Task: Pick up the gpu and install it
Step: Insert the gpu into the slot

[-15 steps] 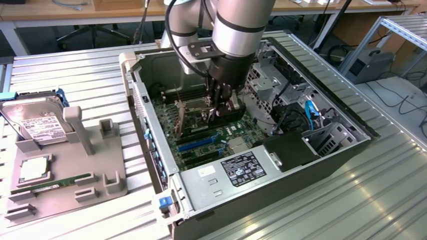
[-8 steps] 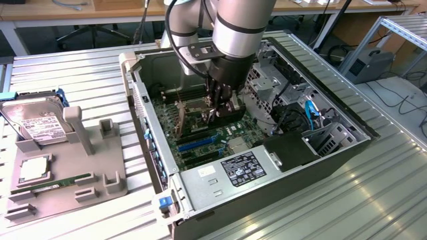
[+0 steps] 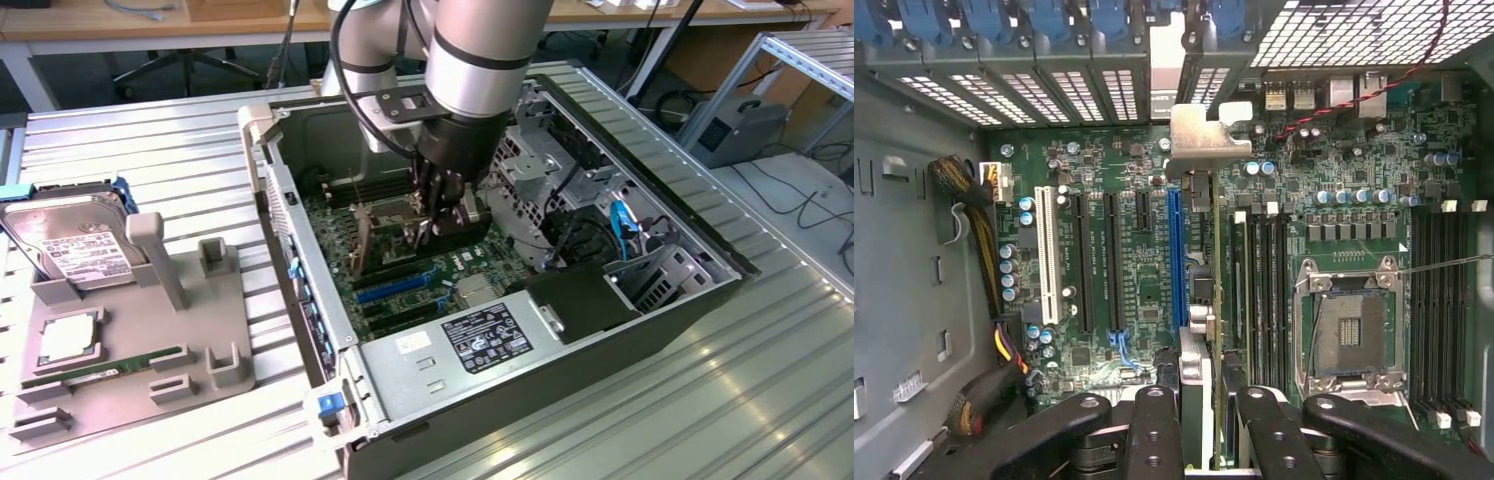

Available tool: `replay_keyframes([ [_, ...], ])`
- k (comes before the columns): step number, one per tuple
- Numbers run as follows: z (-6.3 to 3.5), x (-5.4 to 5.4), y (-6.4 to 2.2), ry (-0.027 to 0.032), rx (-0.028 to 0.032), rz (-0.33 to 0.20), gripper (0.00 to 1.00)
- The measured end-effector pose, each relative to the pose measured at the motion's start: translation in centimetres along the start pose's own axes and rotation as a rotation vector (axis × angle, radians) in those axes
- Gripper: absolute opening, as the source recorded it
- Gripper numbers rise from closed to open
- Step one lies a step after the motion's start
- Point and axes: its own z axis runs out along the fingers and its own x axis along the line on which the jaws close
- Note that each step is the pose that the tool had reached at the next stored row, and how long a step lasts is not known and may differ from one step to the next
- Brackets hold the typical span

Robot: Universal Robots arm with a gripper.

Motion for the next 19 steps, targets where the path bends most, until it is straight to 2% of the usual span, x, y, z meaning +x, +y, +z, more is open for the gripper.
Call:
replay_keyframes([
  [10,0.53,0.50,0.25,0.0002,0.0000,0.000,0.27],
  [19,0.56,0.52,0.48,0.0001,0.0000,0.000,0.27],
])
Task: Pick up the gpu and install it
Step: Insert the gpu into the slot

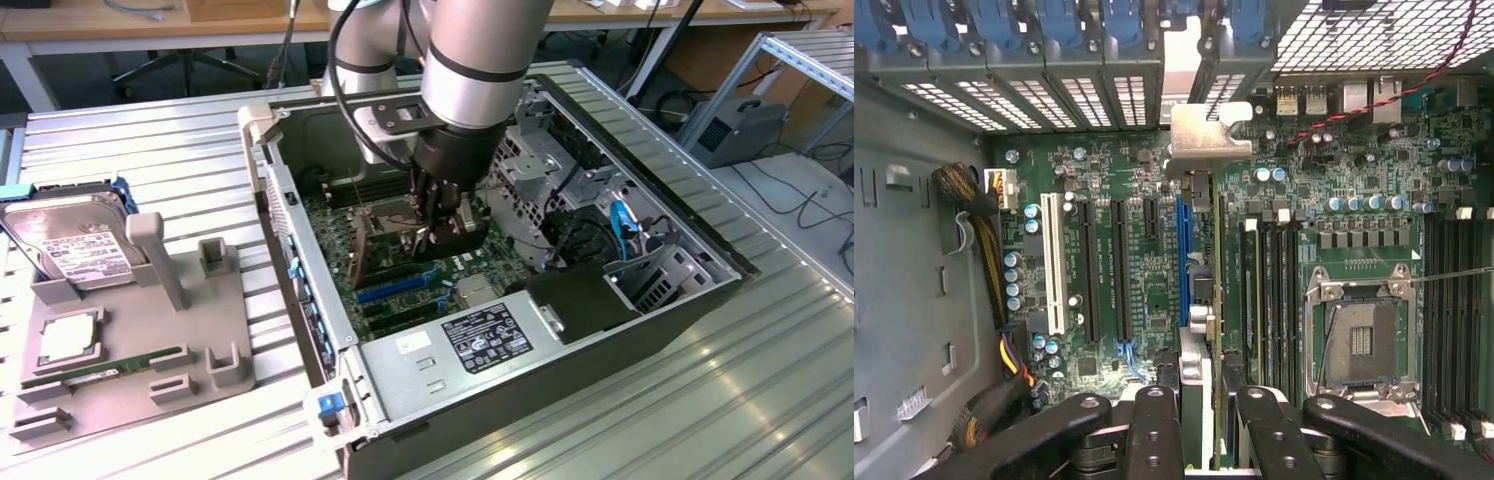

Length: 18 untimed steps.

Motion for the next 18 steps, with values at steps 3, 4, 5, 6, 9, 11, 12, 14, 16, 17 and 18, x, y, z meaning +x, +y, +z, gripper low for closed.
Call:
replay_keyframes([
  [3,0.00,0.0,0.08,0.0000,0.0000,0.000,0.27],
  [4,0.00,0.0,0.12,0.0000,-0.0001,0.000,0.27],
  [5,0.00,0.0,0.21,0.0000,-0.0001,0.000,0.27],
  [6,0.00,0.0,0.25,0.0000,0.0000,0.000,0.27],
  [9,0.01,0.0,0.43,0.0000,0.0000,0.000,0.27],
  [11,0.01,0.0,0.57,0.0000,-0.0001,0.000,0.27],
  [12,0.01,0.0,0.62,0.0000,0.0000,0.000,0.27],
  [14,0.02,0.0,0.75,0.0000,0.0000,0.000,0.27],
  [16,0.04,0.1,0.94,0.0002,0.0000,0.000,0.27],
  [17,0.04,0.1,1.02,0.0003,-0.0001,0.000,0.27],
  [18,0.05,0.1,1.10,0.0003,0.0000,0.000,0.27],
])
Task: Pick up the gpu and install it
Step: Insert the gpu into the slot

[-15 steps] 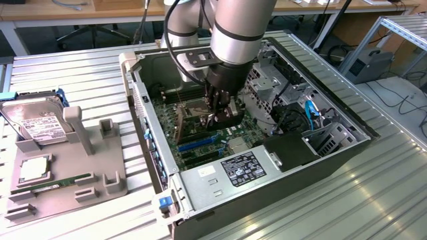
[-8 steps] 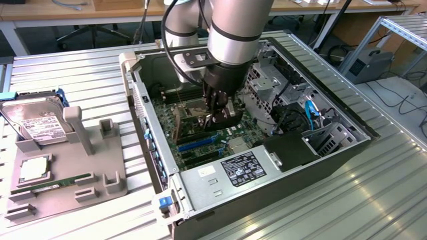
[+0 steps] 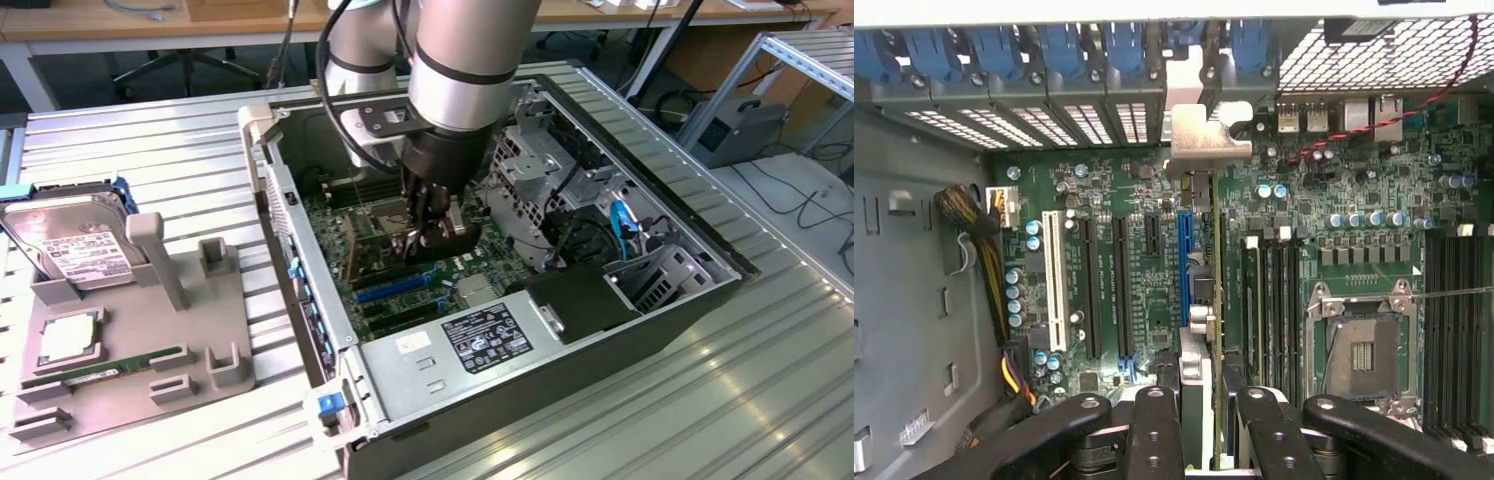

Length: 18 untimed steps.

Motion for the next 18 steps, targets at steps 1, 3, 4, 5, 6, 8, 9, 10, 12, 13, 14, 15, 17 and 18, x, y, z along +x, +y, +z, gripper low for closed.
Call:
replay_keyframes([
  [1,0.01,0.04,0.10,-0.0001,0.0000,0.000,0.27],
  [3,0.03,0.10,0.19,-0.0001,0.0000,0.000,0.27],
  [4,0.03,0.13,0.22,0.0000,0.0000,0.000,0.27],
  [5,0.06,0.14,0.24,-0.0002,0.0001,0.000,0.27],
  [6,0.07,0.14,0.26,0.0000,0.0000,0.000,0.27],
  [8,0.14,0.15,0.29,0.0003,0.0000,0.000,0.27],
  [9,0.21,0.16,0.31,0.0009,0.0001,0.000,0.27],
  [10,0.33,0.17,0.33,0.0025,0.0001,0.000,0.27],
  [12,0.53,0.17,0.37,0.0053,0.0002,0.000,0.27],
  [13,0.58,0.17,0.40,0.0072,0.0003,0.000,0.27],
  [14,0.61,0.18,0.45,0.0085,0.0003,0.000,0.27],
  [15,0.64,0.18,0.51,0.0106,0.0003,0.000,0.27],
  [17,0.73,0.19,0.63,0.0154,0.0006,0.000,0.27],
  [18,0.80,0.17,0.66,0.0200,0.0007,0.000,0.27],
])
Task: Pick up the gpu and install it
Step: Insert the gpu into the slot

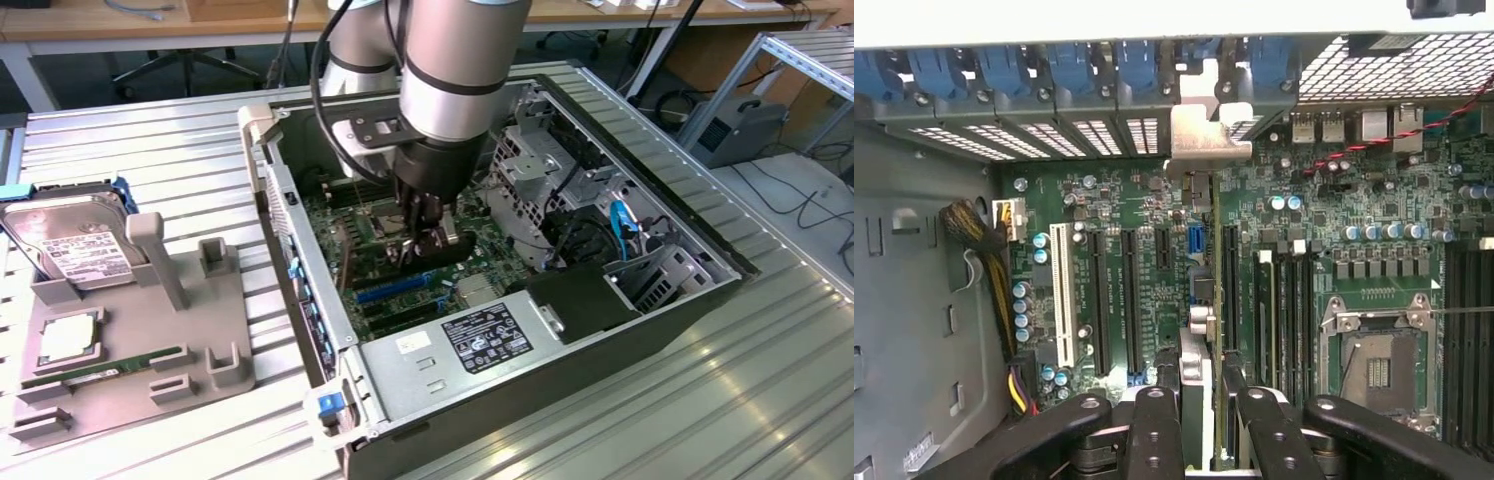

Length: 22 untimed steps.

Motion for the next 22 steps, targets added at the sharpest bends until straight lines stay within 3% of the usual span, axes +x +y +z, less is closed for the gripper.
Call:
replay_keyframes([
  [3,0.17,-0.2,0.14,0.0107,0.0006,0.000,0.27],
  [7,0.27,-0.3,0.54,0.0158,0.0007,0.000,0.27],
  [22,0.94,-0.5,1.10,0.0215,0.0009,0.000,0.27],
])
